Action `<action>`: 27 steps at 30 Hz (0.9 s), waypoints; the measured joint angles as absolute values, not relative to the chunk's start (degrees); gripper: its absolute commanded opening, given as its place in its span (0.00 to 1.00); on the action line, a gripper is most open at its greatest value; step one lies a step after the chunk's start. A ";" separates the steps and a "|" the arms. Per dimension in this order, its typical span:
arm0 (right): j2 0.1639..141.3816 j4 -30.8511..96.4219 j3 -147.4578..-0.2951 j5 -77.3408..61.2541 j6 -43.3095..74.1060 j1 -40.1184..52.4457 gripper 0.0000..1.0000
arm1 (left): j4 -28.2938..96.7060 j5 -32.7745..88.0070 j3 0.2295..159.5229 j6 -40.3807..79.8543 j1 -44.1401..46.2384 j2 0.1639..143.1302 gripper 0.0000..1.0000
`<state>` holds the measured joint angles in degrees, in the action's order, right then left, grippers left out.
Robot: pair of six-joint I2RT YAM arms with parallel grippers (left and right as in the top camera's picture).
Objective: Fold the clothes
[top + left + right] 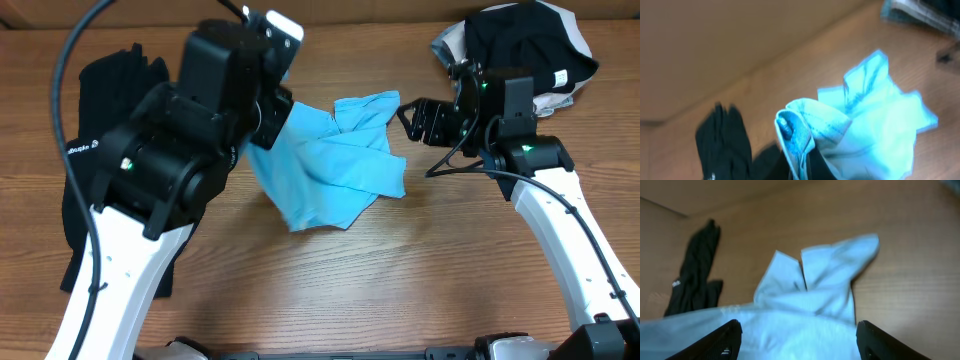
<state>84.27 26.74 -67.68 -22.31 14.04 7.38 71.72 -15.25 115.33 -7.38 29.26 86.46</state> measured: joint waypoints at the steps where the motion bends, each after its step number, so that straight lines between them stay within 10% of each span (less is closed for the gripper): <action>1: 84.62 24.93 -67.68 -22.31 14.00 7.53 0.77 | 73.25 -15.22 115.33 -7.03 29.26 87.07 0.04; 27: 113.06 12.08 -72.23 -5.37 13.45 12.91 0.67 | 75.48 -14.57 115.26 7.64 18.65 101.93 0.04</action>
<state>113.06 12.08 -72.23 -5.37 13.45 12.91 75.48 -14.57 115.26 7.64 18.65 101.93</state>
